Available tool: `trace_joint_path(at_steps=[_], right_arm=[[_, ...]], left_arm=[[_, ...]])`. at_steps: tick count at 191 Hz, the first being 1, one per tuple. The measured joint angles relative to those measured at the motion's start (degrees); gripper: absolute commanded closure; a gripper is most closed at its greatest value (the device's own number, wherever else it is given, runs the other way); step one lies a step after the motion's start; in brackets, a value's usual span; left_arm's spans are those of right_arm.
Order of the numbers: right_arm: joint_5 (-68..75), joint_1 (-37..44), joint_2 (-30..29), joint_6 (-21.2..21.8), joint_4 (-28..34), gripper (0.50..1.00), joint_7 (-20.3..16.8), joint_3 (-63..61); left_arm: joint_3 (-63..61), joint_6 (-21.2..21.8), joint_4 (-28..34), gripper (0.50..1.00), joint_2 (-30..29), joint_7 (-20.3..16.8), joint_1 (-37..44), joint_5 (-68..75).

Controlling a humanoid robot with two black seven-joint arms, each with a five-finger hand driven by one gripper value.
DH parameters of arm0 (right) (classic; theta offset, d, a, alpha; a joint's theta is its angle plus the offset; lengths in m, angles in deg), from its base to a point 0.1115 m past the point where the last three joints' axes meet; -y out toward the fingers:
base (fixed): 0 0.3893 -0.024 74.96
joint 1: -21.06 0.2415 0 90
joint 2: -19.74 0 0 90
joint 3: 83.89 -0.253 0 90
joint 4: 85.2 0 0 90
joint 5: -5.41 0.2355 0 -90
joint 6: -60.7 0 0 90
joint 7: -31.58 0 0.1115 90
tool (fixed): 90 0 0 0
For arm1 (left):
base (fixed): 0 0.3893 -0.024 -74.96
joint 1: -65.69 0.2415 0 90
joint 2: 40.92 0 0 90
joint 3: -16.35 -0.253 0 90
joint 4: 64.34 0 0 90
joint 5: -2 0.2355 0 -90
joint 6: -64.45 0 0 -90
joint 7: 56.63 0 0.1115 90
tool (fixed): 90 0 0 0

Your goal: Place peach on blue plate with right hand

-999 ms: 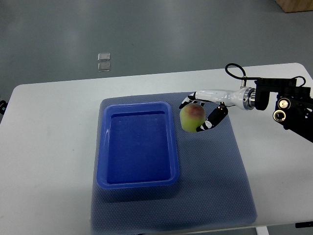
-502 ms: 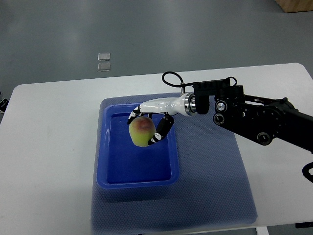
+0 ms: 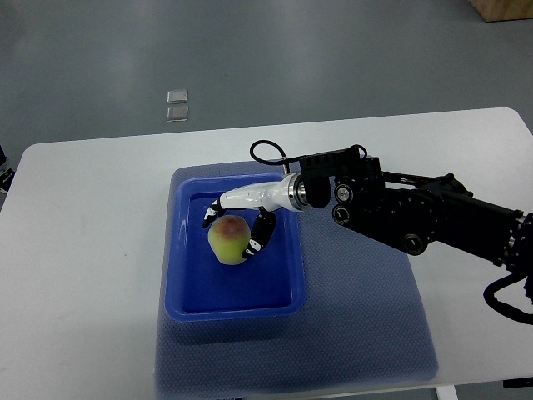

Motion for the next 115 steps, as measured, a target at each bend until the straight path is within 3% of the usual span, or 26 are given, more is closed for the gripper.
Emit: trace_joint_path(at_steps=[64,115], right_arm=[[3.46,0.00,1.09,0.07,0.08,0.570,0.10,-3.26],[24.96,-0.96,3.31,0.51,-1.20,0.572,-0.87,-11.52]], left_arm=[[0.00,0.00,0.00,0.500,0.00,0.00,0.00,0.00],[0.00,0.00,0.00,0.500,0.00,0.00,0.00,0.00]])
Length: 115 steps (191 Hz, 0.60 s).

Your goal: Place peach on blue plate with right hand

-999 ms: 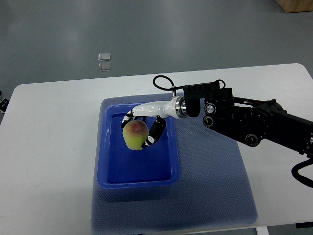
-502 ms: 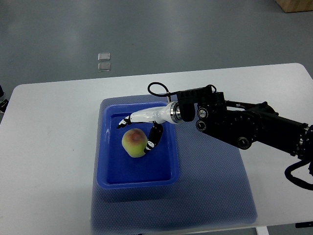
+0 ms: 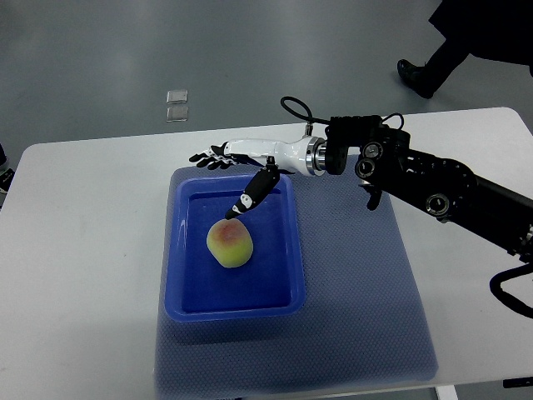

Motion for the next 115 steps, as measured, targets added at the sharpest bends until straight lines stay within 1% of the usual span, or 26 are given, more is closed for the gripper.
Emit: trace_joint_path(at_steps=[22,48,65,78,98,115], right_arm=[[9.46,-2.05,0.77,-1.39,-2.73,0.570,-2.45,-3.10],[20.49,-6.92,0.68,-3.84,-4.55,0.570,-5.43,-10.46],[28.50,-10.30,0.65,-4.75,-5.46,0.570,-6.71,-14.78],[34.82,-12.05,0.78,-5.66,-6.14,0.570,-7.25,-17.10],[46.84,-14.24,1.25,-8.40,-7.58,0.570,-7.71,-18.90],[51.01,-15.17,1.41,-9.23,-8.96,0.570,-7.60,-18.95]], left_arm=[[0.00,0.00,0.00,0.500,0.00,0.00,0.00,0.00],[0.00,0.00,0.00,0.500,0.00,0.00,0.00,0.00],[0.00,0.00,0.00,0.500,0.00,0.00,0.00,0.00],[0.00,0.00,0.00,0.500,0.00,0.00,-0.01,0.00],[0.00,0.00,0.00,0.500,0.00,0.00,-0.01,0.00],[0.00,0.00,0.00,0.500,0.00,0.00,0.00,0.00]])
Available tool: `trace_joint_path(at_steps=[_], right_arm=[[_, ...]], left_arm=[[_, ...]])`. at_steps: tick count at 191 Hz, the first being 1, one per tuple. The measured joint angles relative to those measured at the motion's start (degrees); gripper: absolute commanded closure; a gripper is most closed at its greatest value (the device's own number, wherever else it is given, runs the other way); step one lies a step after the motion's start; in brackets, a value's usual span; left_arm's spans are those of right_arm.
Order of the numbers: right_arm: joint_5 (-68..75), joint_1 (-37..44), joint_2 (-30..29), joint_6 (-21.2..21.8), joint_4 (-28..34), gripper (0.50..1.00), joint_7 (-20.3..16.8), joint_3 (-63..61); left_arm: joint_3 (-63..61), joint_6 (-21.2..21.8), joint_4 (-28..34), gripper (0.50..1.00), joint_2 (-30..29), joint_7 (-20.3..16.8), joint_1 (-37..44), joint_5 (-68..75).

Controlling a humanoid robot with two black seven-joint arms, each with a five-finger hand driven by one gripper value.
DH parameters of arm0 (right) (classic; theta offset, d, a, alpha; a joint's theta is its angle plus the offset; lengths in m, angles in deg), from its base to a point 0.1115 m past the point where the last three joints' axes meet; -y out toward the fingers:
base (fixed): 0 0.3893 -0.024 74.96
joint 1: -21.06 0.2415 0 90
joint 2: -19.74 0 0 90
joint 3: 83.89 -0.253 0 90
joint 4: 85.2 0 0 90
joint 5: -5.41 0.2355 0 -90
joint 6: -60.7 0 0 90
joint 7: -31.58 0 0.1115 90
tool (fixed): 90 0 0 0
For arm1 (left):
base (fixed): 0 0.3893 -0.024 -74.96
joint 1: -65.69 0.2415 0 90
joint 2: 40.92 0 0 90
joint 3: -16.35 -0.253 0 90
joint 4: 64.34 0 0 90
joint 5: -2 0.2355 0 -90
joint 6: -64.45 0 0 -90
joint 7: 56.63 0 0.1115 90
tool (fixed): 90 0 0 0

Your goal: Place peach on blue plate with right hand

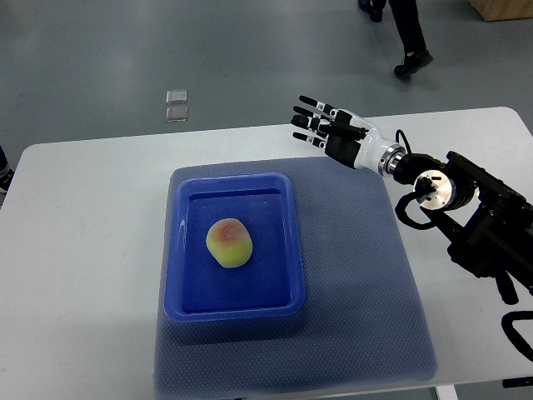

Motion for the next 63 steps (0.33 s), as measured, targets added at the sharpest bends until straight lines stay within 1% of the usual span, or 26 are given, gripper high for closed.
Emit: trace_joint_path(at_steps=[63], right_arm=[[1.26,-1.86,-0.33,0.26,-0.82,0.570,0.54,-0.20]], left_arm=[[0.00,0.00,0.00,0.500,0.00,0.00,0.00,0.00]])
